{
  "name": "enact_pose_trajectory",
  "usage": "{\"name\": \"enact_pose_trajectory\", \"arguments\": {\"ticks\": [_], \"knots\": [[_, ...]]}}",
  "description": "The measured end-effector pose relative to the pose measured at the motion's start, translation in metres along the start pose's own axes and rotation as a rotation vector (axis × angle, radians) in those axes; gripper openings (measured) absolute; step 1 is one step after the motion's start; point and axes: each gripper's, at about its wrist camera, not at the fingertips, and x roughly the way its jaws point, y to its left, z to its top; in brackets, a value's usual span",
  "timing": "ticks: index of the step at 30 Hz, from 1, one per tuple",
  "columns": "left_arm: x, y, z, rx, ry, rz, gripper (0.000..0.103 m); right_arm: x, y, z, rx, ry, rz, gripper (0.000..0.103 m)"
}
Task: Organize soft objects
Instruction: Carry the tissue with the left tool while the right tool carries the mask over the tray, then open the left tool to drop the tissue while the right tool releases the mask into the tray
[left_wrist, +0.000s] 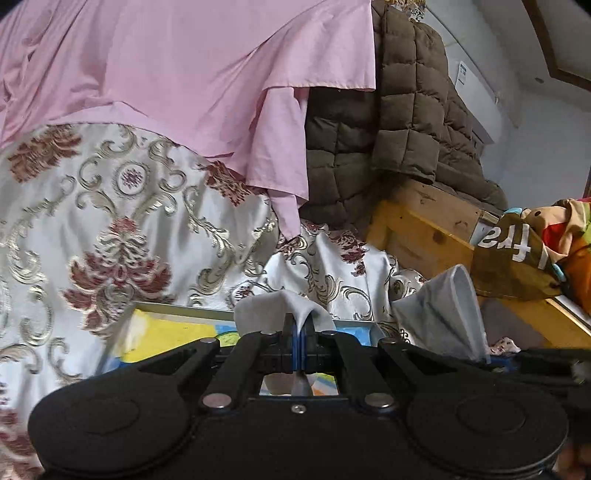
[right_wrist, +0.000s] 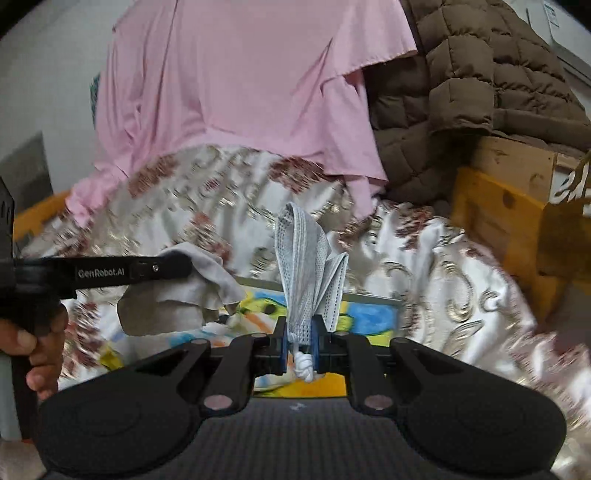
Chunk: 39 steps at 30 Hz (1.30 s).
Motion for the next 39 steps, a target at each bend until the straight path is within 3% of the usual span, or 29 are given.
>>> {"name": "enact_pose_trajectory", "arguments": {"ticks": [8, 12, 16, 26, 33, 39], "knots": [[0.034, 0.016, -0.031, -0.075, 0.047, -0.024, 0.001, 0.049, 0.001, -0.003, 0.030, 0.091, -0.033, 0.013], [0.037, 0.019, -0.042, -0.008, 0.069, 0.016, 0.001, 0.072, 0.012, -0.011, 0.001, 0.125, -0.014, 0.013], [0.039, 0.030, -0.046, -0.008, 0.115, 0.036, 0.001, 0.086, 0.018, -0.019, 0.020, 0.145, -0.002, 0.013], [0.050, 0.041, -0.050, -0.038, 0.201, 0.058, 0.002, 0.095, 0.022, -0.033, 0.031, 0.212, 0.014, 0.014], [0.050, 0.037, -0.051, -0.001, 0.235, 0.070, 0.006, 0.094, 0.024, -0.040, 0.033, 0.231, 0.008, 0.016], [0.047, 0.030, -0.051, 0.040, 0.259, 0.080, 0.012, 0.089, 0.025, -0.043, 0.016, 0.239, 0.005, 0.028]]}}
